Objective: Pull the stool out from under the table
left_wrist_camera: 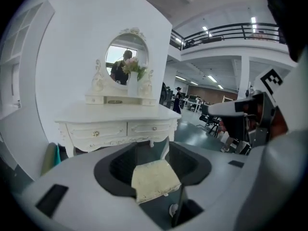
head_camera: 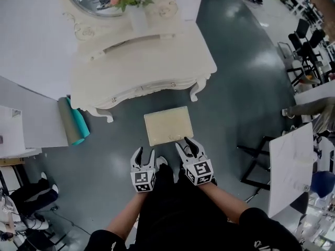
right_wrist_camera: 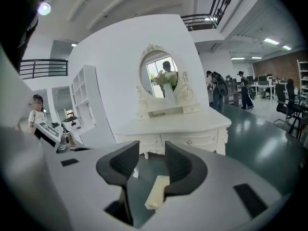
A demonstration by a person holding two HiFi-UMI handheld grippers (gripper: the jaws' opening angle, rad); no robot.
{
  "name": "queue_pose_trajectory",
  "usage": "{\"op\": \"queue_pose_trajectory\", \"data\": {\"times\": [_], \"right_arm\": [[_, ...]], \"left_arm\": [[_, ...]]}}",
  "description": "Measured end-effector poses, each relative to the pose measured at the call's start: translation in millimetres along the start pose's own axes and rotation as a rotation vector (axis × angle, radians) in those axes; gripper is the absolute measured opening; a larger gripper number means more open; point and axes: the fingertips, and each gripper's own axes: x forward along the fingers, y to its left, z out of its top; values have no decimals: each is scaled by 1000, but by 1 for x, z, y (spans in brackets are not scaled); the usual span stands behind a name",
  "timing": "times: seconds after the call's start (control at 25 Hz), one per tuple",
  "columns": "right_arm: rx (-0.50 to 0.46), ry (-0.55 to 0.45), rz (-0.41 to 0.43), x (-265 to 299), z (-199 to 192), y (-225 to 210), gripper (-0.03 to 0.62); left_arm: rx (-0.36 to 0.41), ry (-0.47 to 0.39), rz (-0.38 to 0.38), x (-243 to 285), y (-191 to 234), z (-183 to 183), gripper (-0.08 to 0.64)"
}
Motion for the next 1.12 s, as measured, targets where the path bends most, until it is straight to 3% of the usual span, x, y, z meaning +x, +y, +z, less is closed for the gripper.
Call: {"op": "queue_pose_trajectory", "data": {"times": [0.2,0.28,0.4,0.56,0.76,1.12], "right_arm": [[-39,-141,-7,-21,87,8,122],[-45,-186,-5,-25,113,14,78],[1,-243,5,-32,148,23,42],[-44,-300,32,-37,187,47,28],[-201,-359,23,-42,212,74,18],[-223,-356,11,-39,210,86,18]], "left_arm": [[-23,-137,-40,-32,-9,86,214],[-54,-168,-20,-40,-5,111,174],[-115,-234,-34,-53,-3,151,41],[-54,-306,-68,-69,-10,193,14],[-30,-330,-85,-78,-21,218,14],[44,-377,-113,-85,-35,239,14]]}}
